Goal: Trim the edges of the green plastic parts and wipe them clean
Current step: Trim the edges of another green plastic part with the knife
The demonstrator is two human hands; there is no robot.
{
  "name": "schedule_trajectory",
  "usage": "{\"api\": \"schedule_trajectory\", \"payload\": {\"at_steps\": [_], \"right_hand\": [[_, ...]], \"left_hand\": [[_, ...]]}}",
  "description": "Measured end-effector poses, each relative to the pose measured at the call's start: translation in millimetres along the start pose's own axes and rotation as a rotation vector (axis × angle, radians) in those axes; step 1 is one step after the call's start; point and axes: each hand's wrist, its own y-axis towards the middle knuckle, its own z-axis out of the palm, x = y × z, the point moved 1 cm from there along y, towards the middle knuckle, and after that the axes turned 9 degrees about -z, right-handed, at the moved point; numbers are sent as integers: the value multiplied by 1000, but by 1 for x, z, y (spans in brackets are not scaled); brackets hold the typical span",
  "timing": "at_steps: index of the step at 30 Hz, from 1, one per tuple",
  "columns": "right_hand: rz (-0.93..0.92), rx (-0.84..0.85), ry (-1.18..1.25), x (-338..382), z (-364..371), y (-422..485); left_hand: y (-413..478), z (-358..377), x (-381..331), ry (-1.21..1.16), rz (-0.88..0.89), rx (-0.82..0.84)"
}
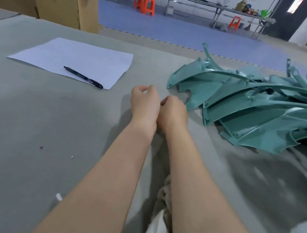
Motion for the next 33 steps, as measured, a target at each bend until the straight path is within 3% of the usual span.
{"api": "schedule_trajectory", "payload": {"at_steps": [6, 16, 27, 33], "right_hand": [[-104, -139, 174, 4, -19, -51], [-184, -134, 255, 1, -35, -154], [-132, -284, 511, -14, -48, -252], [-106, -342, 794, -21, -49, -268]], "left_hand": [[-37, -21, 4, 83, -20, 42], [-112, -61, 36, 108, -120, 127], [-178, -111, 82, -76, -123, 328], [-181, -122, 75, -247, -195, 405]]}}
